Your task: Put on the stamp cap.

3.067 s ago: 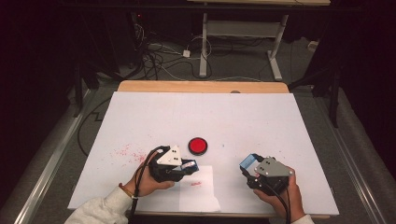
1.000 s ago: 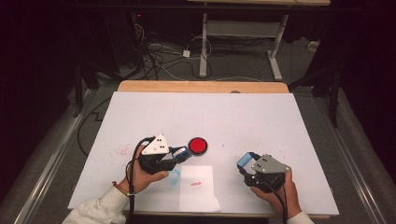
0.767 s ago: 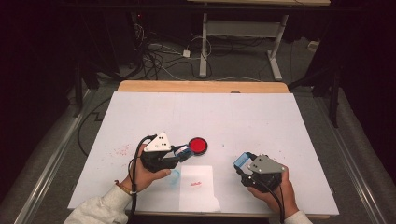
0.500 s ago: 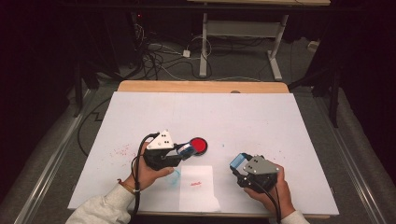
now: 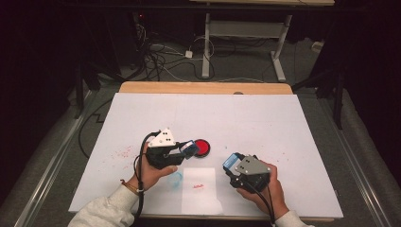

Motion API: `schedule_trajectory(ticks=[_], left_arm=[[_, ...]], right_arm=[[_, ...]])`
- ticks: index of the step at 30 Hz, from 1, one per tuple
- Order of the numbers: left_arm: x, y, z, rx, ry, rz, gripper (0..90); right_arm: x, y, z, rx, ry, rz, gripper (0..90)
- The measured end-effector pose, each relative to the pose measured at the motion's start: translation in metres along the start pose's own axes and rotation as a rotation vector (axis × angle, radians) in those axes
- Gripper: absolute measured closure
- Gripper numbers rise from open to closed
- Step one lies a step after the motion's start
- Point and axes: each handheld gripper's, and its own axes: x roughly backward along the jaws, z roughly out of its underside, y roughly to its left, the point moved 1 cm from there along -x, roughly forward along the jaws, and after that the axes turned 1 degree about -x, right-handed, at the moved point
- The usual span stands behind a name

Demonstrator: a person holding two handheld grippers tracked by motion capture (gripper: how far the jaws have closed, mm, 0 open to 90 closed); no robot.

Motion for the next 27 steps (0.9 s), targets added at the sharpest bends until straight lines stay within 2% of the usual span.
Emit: schedule_trajectory(ticks=[10, 16, 27], left_arm=[[-0.007, 0.001, -0.003, 0.050, -0.029, 0.016, 67.6], [-0.012, -0.002, -0.004, 0.055, -0.024, 0.016, 67.6], [-0.015, -0.002, -0.006, 0.085, -0.045, 0.012, 67.6]], right_arm=[[-0.016, 0.019, -0.016, 0.016, -0.017, -0.028, 40.4], [-0.028, 0.028, -0.023, 0.014, -0.025, -0.033, 40.4], [-0.036, 0.033, -0.034, -0.009, -0.044, -0.033, 40.4]])
